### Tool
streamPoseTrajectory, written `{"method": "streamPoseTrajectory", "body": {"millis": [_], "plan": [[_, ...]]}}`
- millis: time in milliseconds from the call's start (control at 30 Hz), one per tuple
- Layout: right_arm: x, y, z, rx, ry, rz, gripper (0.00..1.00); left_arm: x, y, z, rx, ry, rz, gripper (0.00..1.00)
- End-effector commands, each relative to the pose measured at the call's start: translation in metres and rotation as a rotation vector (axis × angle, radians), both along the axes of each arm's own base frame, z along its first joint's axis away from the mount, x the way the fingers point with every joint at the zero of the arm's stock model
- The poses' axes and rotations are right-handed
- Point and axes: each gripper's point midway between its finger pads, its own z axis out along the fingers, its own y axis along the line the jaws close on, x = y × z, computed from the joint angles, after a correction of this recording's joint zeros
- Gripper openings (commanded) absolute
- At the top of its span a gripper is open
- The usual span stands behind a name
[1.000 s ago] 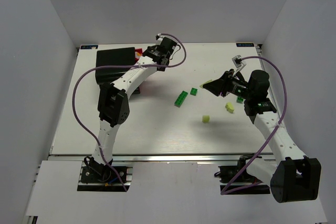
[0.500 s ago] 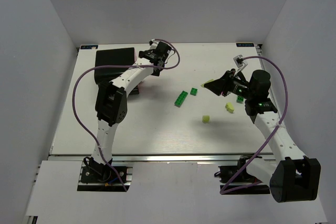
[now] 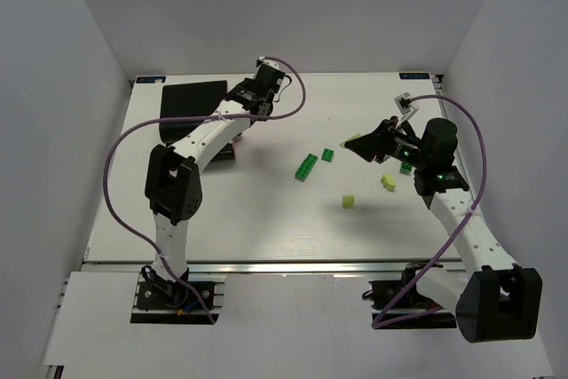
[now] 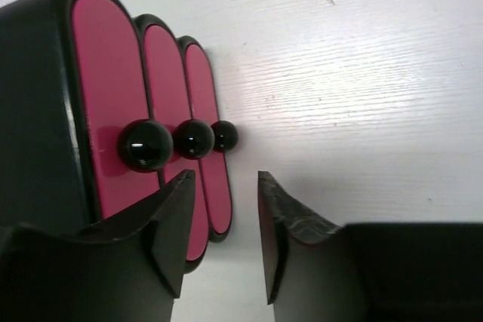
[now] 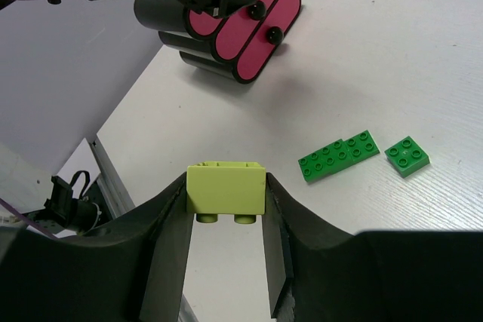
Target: Sort the legos into containers by color
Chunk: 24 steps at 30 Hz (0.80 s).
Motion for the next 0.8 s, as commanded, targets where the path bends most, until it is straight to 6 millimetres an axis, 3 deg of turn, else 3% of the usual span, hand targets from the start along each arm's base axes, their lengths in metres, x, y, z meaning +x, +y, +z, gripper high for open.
{"method": "streamPoseTrajectory", "body": {"millis": [0,33,133,267,367,600,767], "plan": [[-0.001,0.000,0.010,0.010,-0.040,0.014,0.00,-0.002,-0.008,0.009,-0.005,-0.011,-0.076,0.50],[-0.001,0.000,0.010,0.010,-0.040,0.014,0.00,-0.003,-0.007,0.006,0.010,-0.001,-0.085,0.54],[0.000,0.000,0.008,0.010,-0.035,0.014,0.00,-0.001,-0.002,-0.007,0.070,0.022,-0.095,0.53],[-0.001,0.001,0.009,0.010,-0.037,0.016,0.00,0.006,0.006,-0.021,0.223,0.060,-0.098,0.37],[0.000,-0.001,0.008,0.008,-0.036,0.012,0.00,0.010,0.002,-0.028,0.299,0.064,-0.112,0.35],[0.001,0.000,0.005,0.006,-0.030,0.015,0.00,0.014,0.006,-0.040,0.434,0.057,-0.105,0.53],[0.001,0.001,0.005,0.005,-0.026,0.020,0.00,0.015,0.017,-0.041,0.538,0.021,-0.063,0.59]]}}
